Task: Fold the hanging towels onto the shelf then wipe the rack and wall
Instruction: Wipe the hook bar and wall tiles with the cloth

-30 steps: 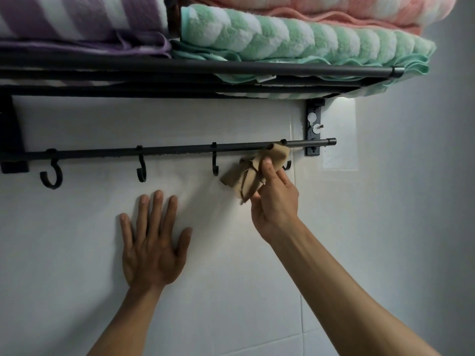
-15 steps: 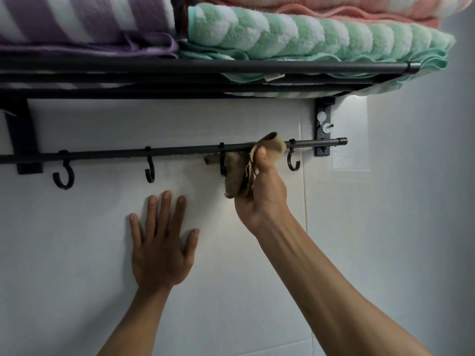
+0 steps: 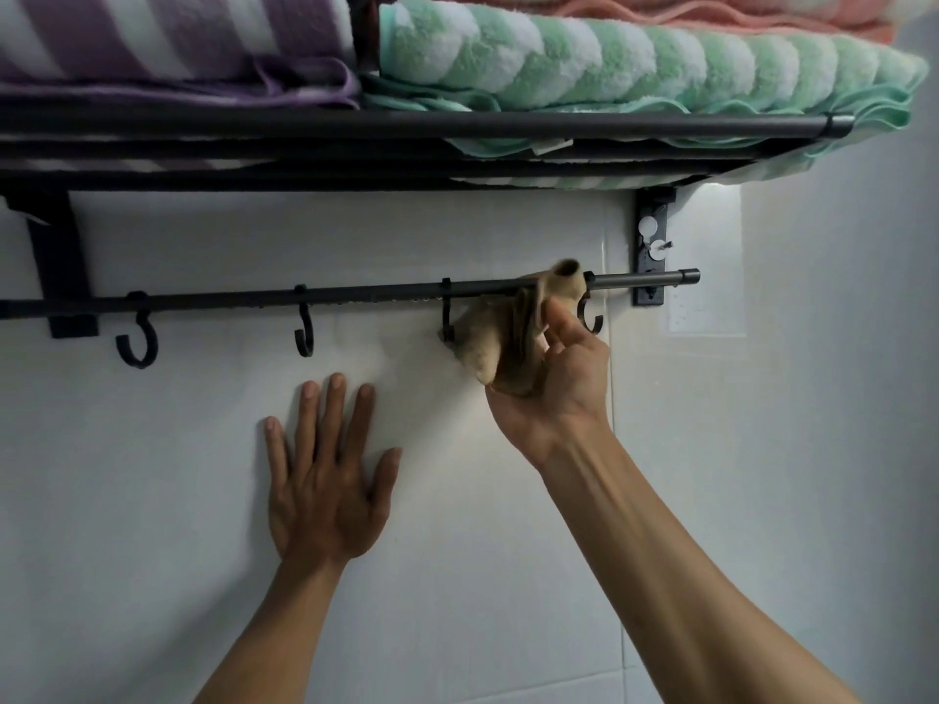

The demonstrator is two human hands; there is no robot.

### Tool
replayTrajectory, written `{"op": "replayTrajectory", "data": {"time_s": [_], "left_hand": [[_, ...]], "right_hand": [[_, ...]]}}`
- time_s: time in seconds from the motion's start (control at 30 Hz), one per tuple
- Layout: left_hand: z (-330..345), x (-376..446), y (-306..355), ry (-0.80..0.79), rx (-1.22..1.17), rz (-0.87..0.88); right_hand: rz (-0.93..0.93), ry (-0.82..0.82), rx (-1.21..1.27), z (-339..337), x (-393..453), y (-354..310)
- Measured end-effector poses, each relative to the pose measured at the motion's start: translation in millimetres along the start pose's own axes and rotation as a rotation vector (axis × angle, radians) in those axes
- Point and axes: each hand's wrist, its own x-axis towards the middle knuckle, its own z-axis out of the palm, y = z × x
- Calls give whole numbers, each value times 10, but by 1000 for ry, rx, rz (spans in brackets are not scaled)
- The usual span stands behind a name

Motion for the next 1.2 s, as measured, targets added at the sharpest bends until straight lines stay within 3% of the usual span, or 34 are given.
{"op": "replayTrajectory", "data": {"time_s": [0.27,0.5,0.7,0.77,0.83,0.93,1.2], "left_hand": [[-9,4,-23,33,2,9],[-10,6,-43,34,5,27],[-10,4,-76,17,-29,43],[-9,-1,-73,62,-153,45],[3,11,-92,98,-232,39],[46,-2,-121,-29,14,66],[42,-1,-108,-110,7,81]], "right_hand": [[-39,147,-74,-166,17,256],[10,15,212,-271,-562,491],[121,-120,100,32,-799,867],[141,-122,109,125,-728,1048],[111,-58,60,195,-561,1194],[22,19,-39,331,-307,1244],[-149,236,-176,696,-65,1210]]}}
